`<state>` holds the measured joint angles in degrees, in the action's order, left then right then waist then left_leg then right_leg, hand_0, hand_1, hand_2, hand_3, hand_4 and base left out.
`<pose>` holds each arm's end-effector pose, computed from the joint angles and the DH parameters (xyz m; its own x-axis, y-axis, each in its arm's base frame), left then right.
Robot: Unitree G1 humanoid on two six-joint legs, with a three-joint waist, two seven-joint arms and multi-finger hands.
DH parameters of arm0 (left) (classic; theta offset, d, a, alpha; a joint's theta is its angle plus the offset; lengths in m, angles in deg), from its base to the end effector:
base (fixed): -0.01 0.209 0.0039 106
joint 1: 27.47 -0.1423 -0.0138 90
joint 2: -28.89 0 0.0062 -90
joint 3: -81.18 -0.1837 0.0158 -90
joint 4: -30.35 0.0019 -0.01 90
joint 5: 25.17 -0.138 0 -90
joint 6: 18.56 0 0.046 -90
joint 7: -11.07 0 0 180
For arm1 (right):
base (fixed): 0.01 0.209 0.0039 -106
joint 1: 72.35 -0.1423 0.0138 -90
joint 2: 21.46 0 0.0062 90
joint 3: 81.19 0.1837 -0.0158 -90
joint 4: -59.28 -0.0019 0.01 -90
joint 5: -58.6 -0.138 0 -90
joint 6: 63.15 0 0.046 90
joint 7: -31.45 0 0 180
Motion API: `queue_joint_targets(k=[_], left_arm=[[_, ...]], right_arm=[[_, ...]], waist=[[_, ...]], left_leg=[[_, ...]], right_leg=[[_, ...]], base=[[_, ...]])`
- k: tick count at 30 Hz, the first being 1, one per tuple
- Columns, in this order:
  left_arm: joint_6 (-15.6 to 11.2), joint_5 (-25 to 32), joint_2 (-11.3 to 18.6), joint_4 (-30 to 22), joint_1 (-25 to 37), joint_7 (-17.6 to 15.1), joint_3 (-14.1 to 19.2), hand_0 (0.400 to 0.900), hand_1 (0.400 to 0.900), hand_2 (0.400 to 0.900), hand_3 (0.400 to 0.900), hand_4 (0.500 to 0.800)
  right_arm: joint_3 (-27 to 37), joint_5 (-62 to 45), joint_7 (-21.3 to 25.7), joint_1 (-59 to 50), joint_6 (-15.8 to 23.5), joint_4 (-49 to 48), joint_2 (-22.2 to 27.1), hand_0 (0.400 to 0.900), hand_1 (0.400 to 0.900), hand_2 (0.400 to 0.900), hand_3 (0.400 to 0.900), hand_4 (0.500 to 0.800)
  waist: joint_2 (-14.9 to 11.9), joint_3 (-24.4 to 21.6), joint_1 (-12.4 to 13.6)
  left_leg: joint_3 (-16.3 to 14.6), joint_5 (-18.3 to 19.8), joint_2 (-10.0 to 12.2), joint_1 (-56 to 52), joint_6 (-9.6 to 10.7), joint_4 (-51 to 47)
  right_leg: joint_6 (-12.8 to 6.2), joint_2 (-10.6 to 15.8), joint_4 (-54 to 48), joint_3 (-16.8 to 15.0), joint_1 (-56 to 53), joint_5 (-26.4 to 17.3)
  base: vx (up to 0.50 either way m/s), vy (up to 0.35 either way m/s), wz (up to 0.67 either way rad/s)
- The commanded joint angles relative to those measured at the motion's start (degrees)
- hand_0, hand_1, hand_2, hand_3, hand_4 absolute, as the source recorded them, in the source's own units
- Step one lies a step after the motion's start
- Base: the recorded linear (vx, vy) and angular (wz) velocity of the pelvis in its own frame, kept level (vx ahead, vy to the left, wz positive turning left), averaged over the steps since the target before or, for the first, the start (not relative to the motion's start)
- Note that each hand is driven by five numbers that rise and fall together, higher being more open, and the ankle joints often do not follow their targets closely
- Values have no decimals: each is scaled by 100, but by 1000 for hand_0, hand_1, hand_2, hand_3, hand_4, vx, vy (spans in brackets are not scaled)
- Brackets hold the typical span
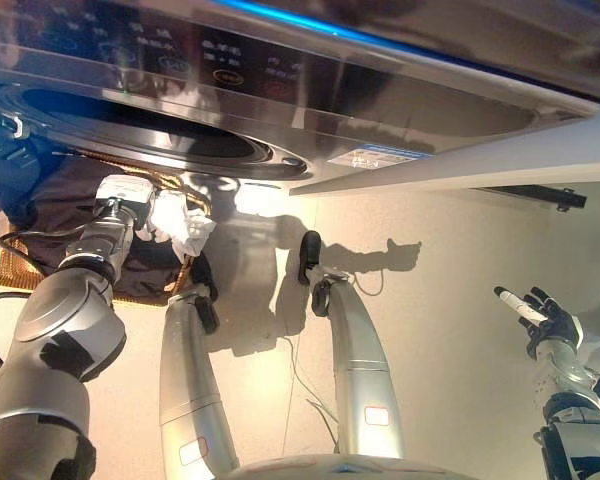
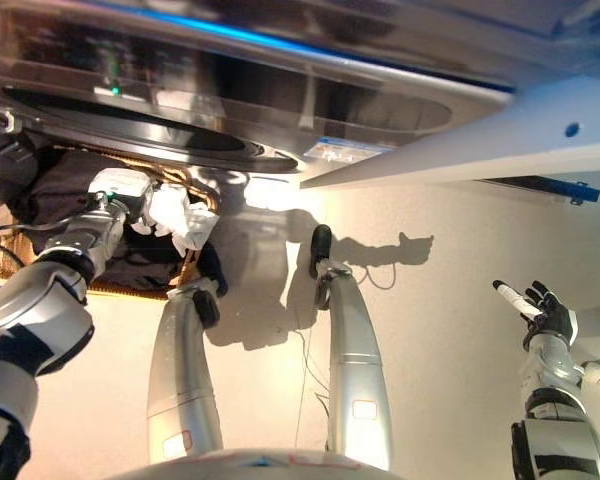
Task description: Put the clothes in the basket into the washing machine.
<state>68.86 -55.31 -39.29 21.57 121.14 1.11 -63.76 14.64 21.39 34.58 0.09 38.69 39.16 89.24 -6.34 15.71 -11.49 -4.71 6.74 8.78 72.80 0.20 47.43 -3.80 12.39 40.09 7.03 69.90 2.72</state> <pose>0.3246 0.2947 0.1159 0.9397 0.2792 -0.1976 0.2692 -0.2473 0.9308 0.1782 -0.3602 -0.0009 0.6423 -0.6463 -0.4120 0.6713 0.7338 -0.1047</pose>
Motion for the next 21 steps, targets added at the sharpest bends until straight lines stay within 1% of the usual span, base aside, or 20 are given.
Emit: queue_joint_targets(k=[1,2,3,4,11,17,19,21], left_arm=[[117,163,-156,283,11,-131,48,900,900,900,900,800],[107,186,-181,286,7,-127,48,606,606,606,606,624],[89,245,-204,283,7,-140,70,547,547,547,547,588],[73,261,-204,275,-12,-154,82,400,400,400,400,500],[16,406,-386,200,-109,-214,126,400,400,400,400,500],[-15,614,-633,250,-199,-243,252,400,400,400,400,500],[-34,685,-664,269,-185,-262,294,400,400,400,400,500],[-68,783,-632,255,-224,-291,382,400,400,400,400,500]], right_arm=[[14,-305,142,619,290,228,516,900,900,900,900,800],[15,-309,125,630,287,207,534,900,900,900,900,800],[5,-296,109,630,294,196,547,900,900,900,900,800],[20,-302,91,656,298,190,566,900,900,900,900,800],[92,-322,17,769,309,139,671,900,900,900,900,800],[58,-291,0,709,320,157,677,900,900,900,900,800],[68,-285,5,689,319,169,668,900,900,900,900,800],[76,-261,17,691,316,178,632,900,900,900,900,800]], waist=[[184,-217,-139],[178,-238,-152],[182,-263,-158],[186,-280,-164],[258,-361,-228],[355,-357,-247],[382,-359,-260],[424,-347,-262]], left_leg=[[242,239,14,-10,400,-59],[251,230,3,6,403,-61],[258,224,3,5,404,-77],[265,222,2,7,402,-73],[270,131,7,-64,426,-275],[222,60,12,-171,429,-450],[194,28,12,-222,426,-537],[170,-12,26,-316,427,-642]], right_leg=[[-36,-49,435,92,-191,403],[-29,-59,420,83,-179,403],[-26,-71,415,73,-165,403],[-20,-76,423,68,-146,405],[7,-105,322,19,-173,400],[11,-120,187,-49,-233,350],[3,-123,92,-66,-277,317],[-7,-138,6,-80,-337,284]], base=[[0,0,0],[-11,6,-4],[-9,-1,-4],[0,0,0],[-3,-1,0],[-14,-1,-5],[-1,-13,-6],[7,-14,-8]])
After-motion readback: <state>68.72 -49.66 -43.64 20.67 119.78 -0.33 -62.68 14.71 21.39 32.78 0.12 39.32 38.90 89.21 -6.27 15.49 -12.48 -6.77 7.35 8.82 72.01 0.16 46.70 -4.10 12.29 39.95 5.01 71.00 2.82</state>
